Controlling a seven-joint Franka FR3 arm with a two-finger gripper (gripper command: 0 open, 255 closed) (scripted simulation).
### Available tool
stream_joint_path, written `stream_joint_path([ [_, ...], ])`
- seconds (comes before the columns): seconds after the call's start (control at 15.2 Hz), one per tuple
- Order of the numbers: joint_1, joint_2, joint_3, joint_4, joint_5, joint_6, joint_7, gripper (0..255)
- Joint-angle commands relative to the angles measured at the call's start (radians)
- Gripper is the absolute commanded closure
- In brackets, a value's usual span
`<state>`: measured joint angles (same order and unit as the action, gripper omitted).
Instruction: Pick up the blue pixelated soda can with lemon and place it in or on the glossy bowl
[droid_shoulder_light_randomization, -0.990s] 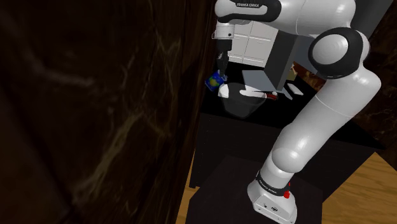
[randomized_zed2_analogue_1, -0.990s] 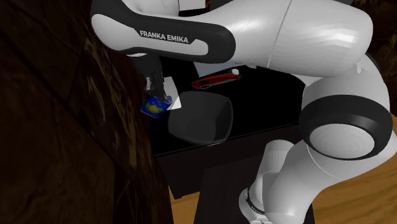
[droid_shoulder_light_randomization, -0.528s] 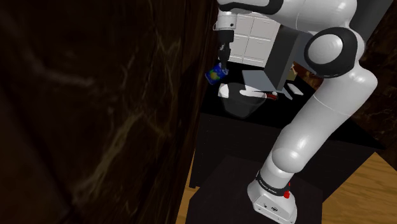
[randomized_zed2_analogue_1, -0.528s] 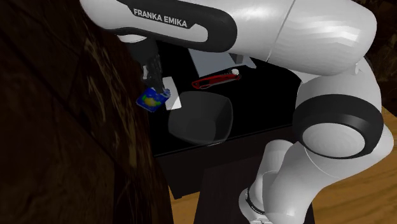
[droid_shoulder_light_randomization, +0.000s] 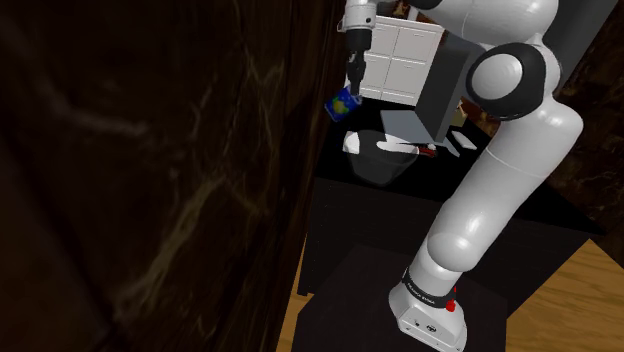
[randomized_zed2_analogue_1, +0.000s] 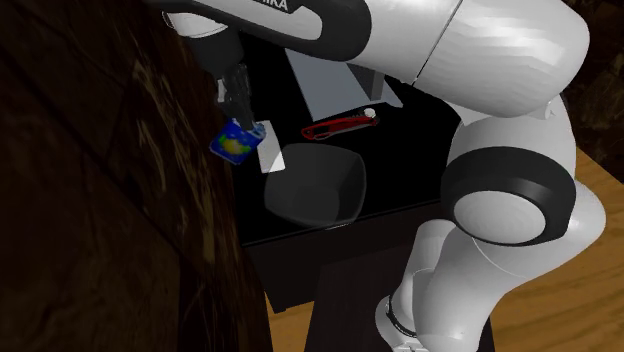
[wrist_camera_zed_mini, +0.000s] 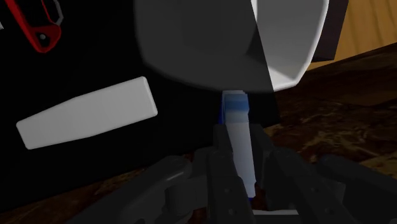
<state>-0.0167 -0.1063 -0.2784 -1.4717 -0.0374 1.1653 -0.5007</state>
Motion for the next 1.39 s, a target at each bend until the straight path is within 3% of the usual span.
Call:
stream_joint_path([
  [0.0, 0.004, 0.009, 0.003, 0.046, 0.004, 0.047, -0.003, 255],
  [0.79, -0.018, -0.381, 0.033, -0.245, -0.089, -0.041, -0.001, 255],
  [0.99, -0.020, -0.400, 0.034, -0.266, -0.092, -0.038, 0.000, 255],
  [1.06, -0.020, -0.400, 0.034, -0.266, -0.092, -0.038, 0.000, 0],
  [1.32, -0.034, -0.453, 0.152, -0.454, -0.167, 0.049, 0.167, 0],
])
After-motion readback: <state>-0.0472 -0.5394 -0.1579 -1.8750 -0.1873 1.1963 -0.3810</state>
